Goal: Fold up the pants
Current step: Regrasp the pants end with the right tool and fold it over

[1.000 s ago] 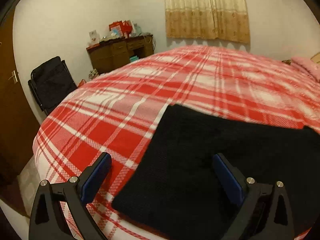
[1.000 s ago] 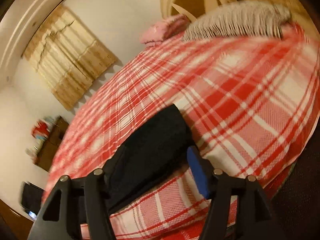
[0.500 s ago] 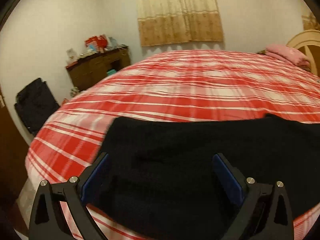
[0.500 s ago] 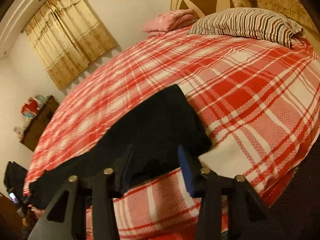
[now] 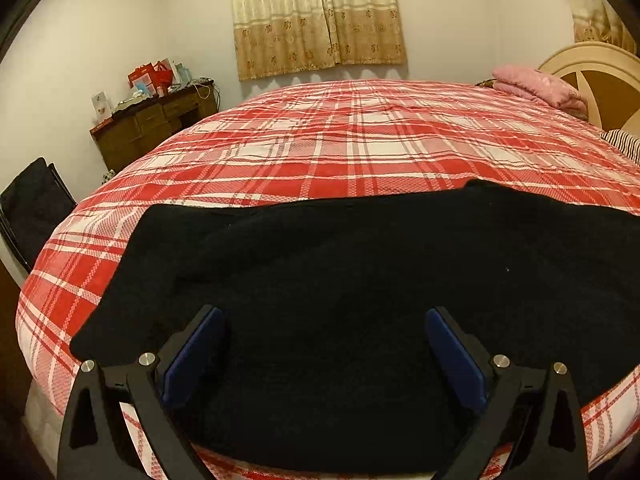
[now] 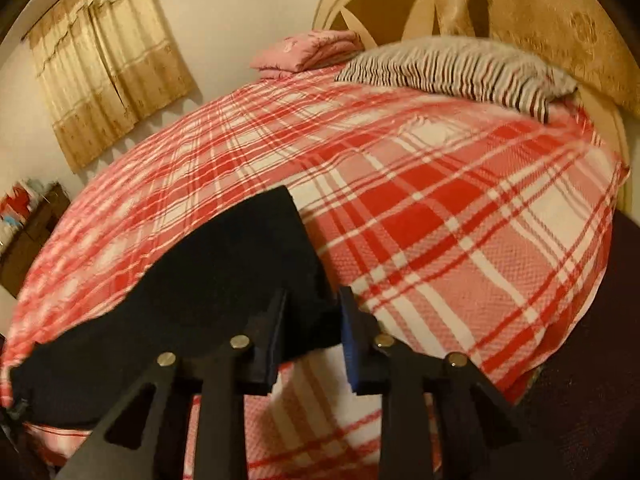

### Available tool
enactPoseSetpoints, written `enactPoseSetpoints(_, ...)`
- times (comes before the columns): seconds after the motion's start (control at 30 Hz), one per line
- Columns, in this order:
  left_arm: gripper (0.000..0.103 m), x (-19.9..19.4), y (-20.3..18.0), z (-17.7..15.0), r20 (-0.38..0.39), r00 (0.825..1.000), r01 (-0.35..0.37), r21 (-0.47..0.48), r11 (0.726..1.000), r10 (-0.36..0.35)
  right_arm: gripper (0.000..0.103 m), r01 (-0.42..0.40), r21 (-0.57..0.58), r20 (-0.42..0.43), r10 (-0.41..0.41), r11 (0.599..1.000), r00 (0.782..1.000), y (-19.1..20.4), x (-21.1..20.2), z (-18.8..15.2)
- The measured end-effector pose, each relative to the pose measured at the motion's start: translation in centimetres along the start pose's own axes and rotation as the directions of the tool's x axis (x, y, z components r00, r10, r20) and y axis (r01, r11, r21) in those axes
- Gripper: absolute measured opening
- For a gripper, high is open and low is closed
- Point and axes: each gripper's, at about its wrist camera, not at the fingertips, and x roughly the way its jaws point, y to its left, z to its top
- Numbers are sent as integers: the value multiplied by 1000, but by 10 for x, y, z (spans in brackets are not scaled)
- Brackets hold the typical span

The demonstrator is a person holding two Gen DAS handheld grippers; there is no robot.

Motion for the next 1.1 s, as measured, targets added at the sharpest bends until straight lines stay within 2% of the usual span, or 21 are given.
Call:
enactPoseSetpoints(0.03,102,-2,0,1,9,1000,-12,9,1000,12,27,-28,33,-6,29,999,1000,-6,-3,1)
enactPoseSetpoints(0.07,102,-4,1,2,17,1000,-20,13,1000,19,33,-53,63,-3,53,997,999,-13,-9,0)
enactPoseSetpoints(0.1,102,-7,2,4,31,999,-25,13,1000,24,49,-63,81,3,63,995,998,-15,-14,-1)
enactPoseSetpoints(0.17,102,-10,9,7,45,999,-28,-5,1000,28,62,-78,95,23,76,992,997,-14,-29,-5)
enactPoseSetpoints(0.27,102,-9,19,8,37,999,-33,-33,999,34,62,-130,79,27,129,988,991,-3,-41,-11)
enactPoseSetpoints(0.37,102,0,24,5,11,999,-44,-40,998,44,62,-204,106,-11,207,973,978,3,-27,-12)
enactPoseSetpoints(0.43,102,4,25,3,6,998,-55,-33,998,55,62,-192,129,-29,197,973,980,4,-13,-12)
enactPoseSetpoints(0.63,102,5,28,1,13,999,-50,-38,998,50,59,-164,149,3,165,975,986,6,-2,-4)
enactPoseSetpoints(0.73,102,4,29,2,10,999,-53,-41,998,53,57,-175,191,12,176,966,984,1,1,-2)
enactPoseSetpoints(0.8,102,5,31,3,9,999,-49,-49,998,49,51,-177,237,-5,184,955,983,-7,-4,-4)
enactPoseSetpoints(0.93,102,6,31,0,13,998,-56,-47,997,56,51,-214,311,-16,231,926,973,-19,-9,-7)
enactPoseSetpoints(1.1,102,3,34,4,7,999,-45,-60,997,45,52,-243,335,35,246,910,969,-18,3,-2)
